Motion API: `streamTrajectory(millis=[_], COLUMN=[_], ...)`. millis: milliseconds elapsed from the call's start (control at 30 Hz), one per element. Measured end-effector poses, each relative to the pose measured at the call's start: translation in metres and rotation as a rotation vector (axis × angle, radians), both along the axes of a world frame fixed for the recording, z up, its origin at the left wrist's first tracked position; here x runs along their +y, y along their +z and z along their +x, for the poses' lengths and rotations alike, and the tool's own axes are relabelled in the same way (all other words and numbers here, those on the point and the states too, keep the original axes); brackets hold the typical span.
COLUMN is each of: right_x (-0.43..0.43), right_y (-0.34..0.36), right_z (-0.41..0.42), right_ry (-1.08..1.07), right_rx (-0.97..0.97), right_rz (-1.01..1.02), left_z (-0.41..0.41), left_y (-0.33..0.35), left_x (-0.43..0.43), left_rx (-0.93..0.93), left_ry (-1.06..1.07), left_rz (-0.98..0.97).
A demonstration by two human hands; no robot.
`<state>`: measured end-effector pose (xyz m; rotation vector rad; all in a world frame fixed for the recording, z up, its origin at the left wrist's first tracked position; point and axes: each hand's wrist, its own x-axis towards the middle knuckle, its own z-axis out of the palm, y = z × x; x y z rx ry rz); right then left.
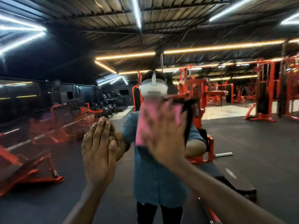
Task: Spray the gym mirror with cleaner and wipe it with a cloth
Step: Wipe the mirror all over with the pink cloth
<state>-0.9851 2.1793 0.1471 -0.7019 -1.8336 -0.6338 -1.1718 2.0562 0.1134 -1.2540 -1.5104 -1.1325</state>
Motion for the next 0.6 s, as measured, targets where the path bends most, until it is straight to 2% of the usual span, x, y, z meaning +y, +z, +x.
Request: streamTrajectory(millis=[67, 100, 167, 233, 367, 433, 467, 500, 533, 600], right_x=[-0.009, -0.007, 0.000, 0.003, 0.005, -0.005, -0.012, -0.020, -0.030, -0.042], right_y=[-0.057, -0.071, -0.059, -0.017, 0.070, 0.073, 0.063, 0.045, 0.022, -0.031], right_z=[-0.015, -0.015, -0.010, -0.006, 0.004, -0.012, -0.024, -0.039, -0.051, -0.064], right_ry=[0.090, 0.087, 0.076, 0.055, -0.075, -0.133, -0.159, -0.156, -0.113, 0.015], right_rx=[-0.422, -0.555, -0.648, -0.528, 0.099, 0.327, 0.373, 0.344, 0.224, -0.176], right_rz=[0.138, 0.214, 0.295, 0.277, 0.030, -0.073, -0.098, -0.093, -0.059, 0.055], left_z=[-0.006, -0.010, -0.019, -0.029, -0.038, -0.041, -0.043, -0.046, -0.050, -0.056], left_y=[-0.001, -0.002, -0.003, -0.004, -0.001, 0.000, 0.001, 0.002, 0.002, -0.001], left_x=[-0.005, -0.007, -0.013, -0.018, -0.025, -0.030, -0.031, -0.033, -0.035, -0.038], left_rx=[0.028, 0.038, 0.029, 0.009, 0.012, -0.007, -0.018, -0.032, -0.043, -0.047], left_ry=[-0.043, -0.059, -0.060, -0.039, -0.058, -0.053, -0.048, -0.044, -0.040, -0.041], left_rz=[-0.012, -0.016, -0.016, -0.013, -0.019, -0.006, 0.004, 0.010, 0.007, -0.011])
